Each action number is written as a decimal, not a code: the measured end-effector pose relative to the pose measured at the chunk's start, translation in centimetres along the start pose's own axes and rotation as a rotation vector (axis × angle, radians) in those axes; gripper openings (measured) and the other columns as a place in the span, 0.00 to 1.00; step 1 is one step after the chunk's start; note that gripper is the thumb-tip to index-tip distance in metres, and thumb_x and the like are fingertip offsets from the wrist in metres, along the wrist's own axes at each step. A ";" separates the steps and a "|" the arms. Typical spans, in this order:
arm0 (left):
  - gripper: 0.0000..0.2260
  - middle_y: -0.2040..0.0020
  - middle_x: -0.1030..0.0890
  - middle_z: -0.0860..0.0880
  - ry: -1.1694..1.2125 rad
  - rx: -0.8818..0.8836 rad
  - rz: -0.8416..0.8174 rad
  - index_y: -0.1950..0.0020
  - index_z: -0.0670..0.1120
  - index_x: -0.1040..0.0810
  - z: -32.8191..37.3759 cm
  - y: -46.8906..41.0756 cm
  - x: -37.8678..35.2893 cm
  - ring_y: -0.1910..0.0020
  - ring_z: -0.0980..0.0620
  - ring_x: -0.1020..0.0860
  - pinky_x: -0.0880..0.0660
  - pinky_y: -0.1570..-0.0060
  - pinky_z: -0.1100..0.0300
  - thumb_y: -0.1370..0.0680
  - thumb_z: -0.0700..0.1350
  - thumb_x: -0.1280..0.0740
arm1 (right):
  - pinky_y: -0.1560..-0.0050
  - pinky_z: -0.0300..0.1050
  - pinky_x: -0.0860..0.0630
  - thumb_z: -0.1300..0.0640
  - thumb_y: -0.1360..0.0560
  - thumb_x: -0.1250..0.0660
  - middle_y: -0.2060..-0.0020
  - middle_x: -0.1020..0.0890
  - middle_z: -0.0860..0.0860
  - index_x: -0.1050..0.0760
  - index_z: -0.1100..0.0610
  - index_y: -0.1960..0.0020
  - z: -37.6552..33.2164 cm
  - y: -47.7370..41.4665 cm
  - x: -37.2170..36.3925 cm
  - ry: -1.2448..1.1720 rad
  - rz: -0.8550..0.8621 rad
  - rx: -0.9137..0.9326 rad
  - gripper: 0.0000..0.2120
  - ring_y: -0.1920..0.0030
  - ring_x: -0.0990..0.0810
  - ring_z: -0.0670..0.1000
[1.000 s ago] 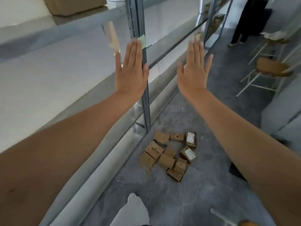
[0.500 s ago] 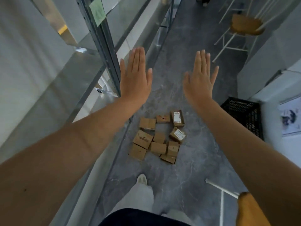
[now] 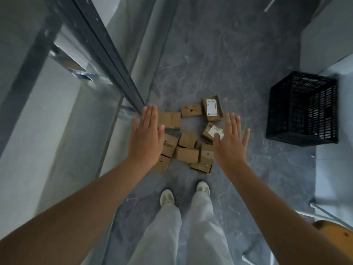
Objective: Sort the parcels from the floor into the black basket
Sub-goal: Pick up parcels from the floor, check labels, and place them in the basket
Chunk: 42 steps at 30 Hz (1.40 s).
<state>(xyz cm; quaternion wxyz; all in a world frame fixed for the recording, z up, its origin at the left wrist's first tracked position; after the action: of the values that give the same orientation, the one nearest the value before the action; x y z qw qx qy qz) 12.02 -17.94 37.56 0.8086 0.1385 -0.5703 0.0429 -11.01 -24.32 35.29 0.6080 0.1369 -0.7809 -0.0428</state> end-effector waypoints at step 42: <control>0.11 0.41 0.23 0.48 1.113 0.851 0.102 0.38 0.50 0.26 -5.2 -4.6 -19.8 0.48 0.52 0.25 0.29 0.49 0.56 0.18 0.50 0.40 | 0.39 0.63 0.25 0.51 0.18 0.43 0.56 0.20 0.59 0.25 0.59 0.58 4.3 -10.4 -20.2 -0.849 -0.494 -0.523 0.16 0.47 0.20 0.61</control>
<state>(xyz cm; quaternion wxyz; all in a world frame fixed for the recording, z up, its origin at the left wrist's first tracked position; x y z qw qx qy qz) 11.00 -19.18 16.65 0.8528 0.3736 -0.0113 0.3646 -8.98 -29.37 12.85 0.2255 0.1312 -0.8654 -0.4278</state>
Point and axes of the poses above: each hand's wrist, its own y-axis away from the middle knuckle, its own x-axis out of the back of the hand, z = x × y, the point moved 10 cm from there along -y, towards the middle knuckle
